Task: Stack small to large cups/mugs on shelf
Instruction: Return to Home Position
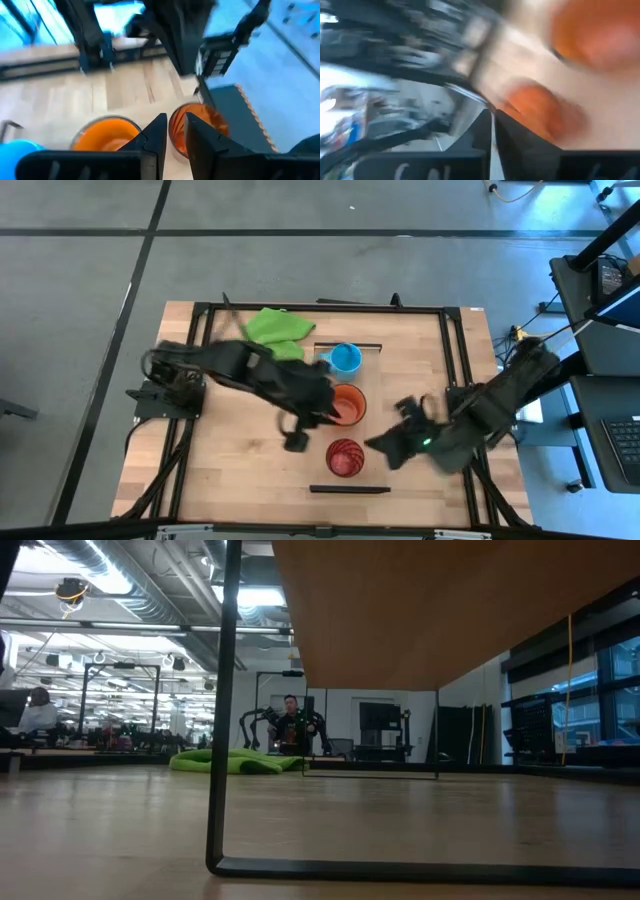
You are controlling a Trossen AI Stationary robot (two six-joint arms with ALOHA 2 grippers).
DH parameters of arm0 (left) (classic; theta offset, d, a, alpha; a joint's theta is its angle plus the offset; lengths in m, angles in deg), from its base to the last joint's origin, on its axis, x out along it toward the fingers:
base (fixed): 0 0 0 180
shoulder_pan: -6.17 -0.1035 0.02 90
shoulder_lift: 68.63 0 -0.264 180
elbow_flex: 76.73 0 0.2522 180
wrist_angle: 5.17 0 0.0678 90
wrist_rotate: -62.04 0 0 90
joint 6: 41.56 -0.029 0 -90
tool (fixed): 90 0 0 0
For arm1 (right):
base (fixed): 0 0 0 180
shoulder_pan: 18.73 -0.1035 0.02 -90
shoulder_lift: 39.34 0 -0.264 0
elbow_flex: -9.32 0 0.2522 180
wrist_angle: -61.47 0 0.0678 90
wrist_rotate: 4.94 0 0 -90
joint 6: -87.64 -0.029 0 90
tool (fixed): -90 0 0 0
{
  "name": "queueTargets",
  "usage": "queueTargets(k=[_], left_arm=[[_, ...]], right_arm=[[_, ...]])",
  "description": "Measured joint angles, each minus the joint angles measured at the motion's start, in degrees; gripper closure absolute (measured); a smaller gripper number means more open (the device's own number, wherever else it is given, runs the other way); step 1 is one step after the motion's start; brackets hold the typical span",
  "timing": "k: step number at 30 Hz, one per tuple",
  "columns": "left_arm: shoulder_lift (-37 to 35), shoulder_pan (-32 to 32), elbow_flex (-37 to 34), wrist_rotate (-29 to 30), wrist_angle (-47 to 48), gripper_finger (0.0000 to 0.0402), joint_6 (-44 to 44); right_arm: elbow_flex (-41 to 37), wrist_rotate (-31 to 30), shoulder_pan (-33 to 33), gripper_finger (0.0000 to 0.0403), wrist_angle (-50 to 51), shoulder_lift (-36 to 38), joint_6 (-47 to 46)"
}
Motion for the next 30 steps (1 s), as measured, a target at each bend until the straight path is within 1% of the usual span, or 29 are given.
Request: queueTargets(k=[2,3,5,6,8,9,11,13,15,16,18,20,22,25,27,30], left_arm=[[-3.11,0.3,0.04,0.23,1.24,0.0339,-2.05],[-4.49,0.48,0.04,0.38,2.21,0.0339,-2.38],[-7.14,0.96,0.04,1.64,3.43,0.0339,0.62],[-8.43,1.36,-0.14,2.61,4.68,0.0338,1.36],[-11.65,3.08,-1.81,6.97,5.19,0.0338,2.49],[-13.46,4.42,-3.17,9.61,5.22,0.0338,3.73],[-17.78,7.72,-7.54,14.22,4.27,0.0338,6.04],[-22.81,12.43,-15.08,20.21,0.9,0.0338,9.05],[-28.22,17.42,-24.9,26.71,-7.25,0.0338,10.85],[-31.02,19.86,-30.34,28.93,-12.12,0.0338,10.88],[-36.86,23.69,-40.97,30.55,-23.51,0.0338,9.73],[-42.65,26.15,-50.99,30.35,-34.03,0.0338,7.87],[-47.95,26.72,-60.26,30.42,-43.0,0.0338,6.62],[-55.71,25.55,-72.25,30.41,-52.59,0.0338,4.86],[-61.34,23.84,-78.13,29.93,-56.35,0.0338,3.51],[-69.28,21.02,-84.71,29.97,-58.28,0.0338,1.41]], right_arm=[[2.02,-2.88,0.02,0.0378,-3.02,1.94,13.35],[2.75,-3.69,-0.12,0.0378,-4.23,2.25,18.61],[3.91,-8.4,-0.46,0.0377,-6.69,2.51,27.94],[4.21,-10.07,-0.67,0.0377,-8.92,2.53,35.81],[4.36,-9.05,-0.58,0.0377,-17.64,2.57,55.34],[4.01,-8.26,-0.36,0.0377,-21.05,2.64,62.54],[2.85,-5.77,0.26,0.0377,-26.0,2.57,70.87],[0.5,-1.22,1.44,0.0377,-29.23,2.49,74.73],[-3.38,2.33,3.07,0.0377,-34.13,2.49,77.08],[-5.48,4.58,4.01,0.0377,-37.09,2.47,77.5],[-10.51,9.67,6.45,0.0377,-44.85,2.4,78.73],[-15.44,16.41,9.22,0.0377,-51.91,2.95,80.2],[-19.95,21.35,12.28,0.0377,-53.45,5.57,79.61],[-26.25,22.62,16.0,0.0377,-53.95,12.64,77.56],[-30.55,23.2,17.81,0.0377,-53.58,18.5,78.39],[-36.66,24.23,19.99,0.0377,-51.19,28.42,79.62]])
